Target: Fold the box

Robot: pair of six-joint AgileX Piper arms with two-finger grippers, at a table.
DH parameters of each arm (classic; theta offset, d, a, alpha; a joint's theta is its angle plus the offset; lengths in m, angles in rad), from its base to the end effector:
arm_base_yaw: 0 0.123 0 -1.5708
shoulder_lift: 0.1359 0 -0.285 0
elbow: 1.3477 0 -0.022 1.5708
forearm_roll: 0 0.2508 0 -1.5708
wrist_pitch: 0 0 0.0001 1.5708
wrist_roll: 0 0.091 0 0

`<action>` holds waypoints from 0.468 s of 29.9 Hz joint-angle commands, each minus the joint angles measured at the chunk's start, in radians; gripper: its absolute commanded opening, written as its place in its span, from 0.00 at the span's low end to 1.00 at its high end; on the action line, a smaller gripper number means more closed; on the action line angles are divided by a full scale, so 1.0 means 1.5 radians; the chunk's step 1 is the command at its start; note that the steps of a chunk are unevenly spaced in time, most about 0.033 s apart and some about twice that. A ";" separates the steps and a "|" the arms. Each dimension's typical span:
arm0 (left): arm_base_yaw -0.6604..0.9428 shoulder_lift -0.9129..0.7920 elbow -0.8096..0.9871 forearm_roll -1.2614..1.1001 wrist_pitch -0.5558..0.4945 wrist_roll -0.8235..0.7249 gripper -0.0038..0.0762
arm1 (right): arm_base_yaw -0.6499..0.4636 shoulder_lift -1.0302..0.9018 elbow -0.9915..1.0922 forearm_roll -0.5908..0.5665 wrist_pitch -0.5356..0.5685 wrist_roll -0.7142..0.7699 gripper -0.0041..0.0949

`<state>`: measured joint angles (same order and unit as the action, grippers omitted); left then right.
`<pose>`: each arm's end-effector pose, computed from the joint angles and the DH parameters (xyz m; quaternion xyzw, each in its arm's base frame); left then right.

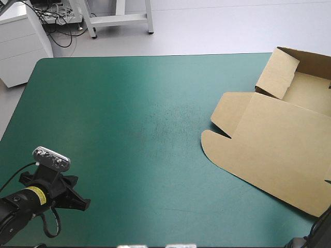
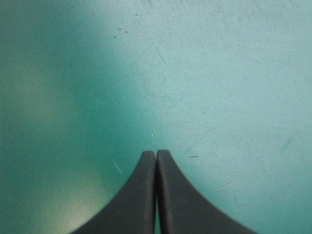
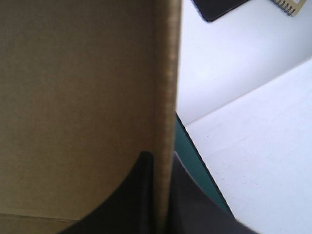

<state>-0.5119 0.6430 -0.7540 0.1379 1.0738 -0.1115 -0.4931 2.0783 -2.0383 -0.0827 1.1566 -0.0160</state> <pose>0.0898 -0.0378 0.3250 0.1966 0.9172 -0.0394 0.3443 0.4027 -0.2242 0.3036 0.2225 0.9469 -0.0969 0.2109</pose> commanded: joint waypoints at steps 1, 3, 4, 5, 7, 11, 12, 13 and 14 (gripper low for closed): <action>0.000 0.000 -0.017 0.024 -0.031 0.000 0.01 | -0.004 -0.013 -0.021 -0.004 -0.026 -0.014 0.02; 0.000 0.000 -0.017 0.025 -0.031 0.000 0.01 | -0.004 -0.001 -0.021 -0.013 -0.026 -0.014 0.03; 0.000 0.000 -0.017 0.025 -0.031 0.000 0.01 | -0.004 0.003 -0.021 -0.012 -0.026 -0.014 0.03; 0.000 0.000 -0.017 0.024 -0.031 0.000 0.01 | -0.004 0.006 -0.021 -0.012 -0.026 -0.019 0.03; 0.000 0.000 -0.017 0.024 -0.031 0.000 0.01 | -0.004 0.007 -0.021 -0.012 -0.026 -0.043 0.08; 0.000 0.000 -0.017 0.027 -0.031 0.002 0.01 | -0.010 0.007 -0.028 0.005 -0.006 -0.042 0.29; 0.000 0.000 -0.017 0.032 -0.031 0.008 0.01 | -0.013 0.007 -0.028 0.019 0.001 -0.038 0.38; 0.000 0.000 -0.017 0.042 -0.030 0.010 0.01 | -0.015 0.006 -0.028 0.032 0.009 -0.038 0.47; 0.000 0.000 -0.017 0.052 -0.030 0.010 0.01 | -0.016 0.004 -0.028 0.034 0.019 -0.038 0.54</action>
<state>-0.5119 0.6430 -0.7540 0.1742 1.0748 -0.1033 -0.5017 2.1504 -2.0472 -0.0531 1.1672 -0.0609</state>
